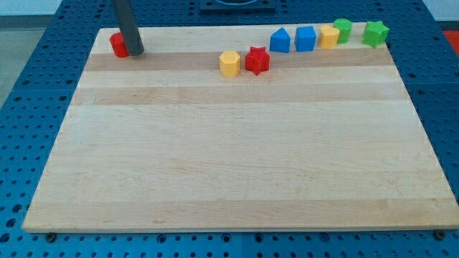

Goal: Slide the yellow hexagon and the red star slightly towards the bottom

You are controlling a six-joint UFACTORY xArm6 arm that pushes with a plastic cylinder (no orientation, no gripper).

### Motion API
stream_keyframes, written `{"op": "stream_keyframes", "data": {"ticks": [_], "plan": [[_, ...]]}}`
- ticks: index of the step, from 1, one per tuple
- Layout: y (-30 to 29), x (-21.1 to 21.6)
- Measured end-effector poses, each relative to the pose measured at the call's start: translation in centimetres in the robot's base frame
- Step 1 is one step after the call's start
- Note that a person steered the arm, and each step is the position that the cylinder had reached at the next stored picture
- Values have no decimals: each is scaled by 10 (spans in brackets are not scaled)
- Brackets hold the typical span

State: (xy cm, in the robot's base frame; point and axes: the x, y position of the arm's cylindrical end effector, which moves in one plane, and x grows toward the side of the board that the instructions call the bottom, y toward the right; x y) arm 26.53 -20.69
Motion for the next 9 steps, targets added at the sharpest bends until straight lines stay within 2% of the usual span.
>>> {"op": "stream_keyframes", "data": {"ticks": [1, 2, 4, 5, 6, 7, 8, 9], "plan": [[47, 30], [84, 36], [88, 36], [105, 11], [162, -16], [197, -24], [223, -24], [223, 7]]}}
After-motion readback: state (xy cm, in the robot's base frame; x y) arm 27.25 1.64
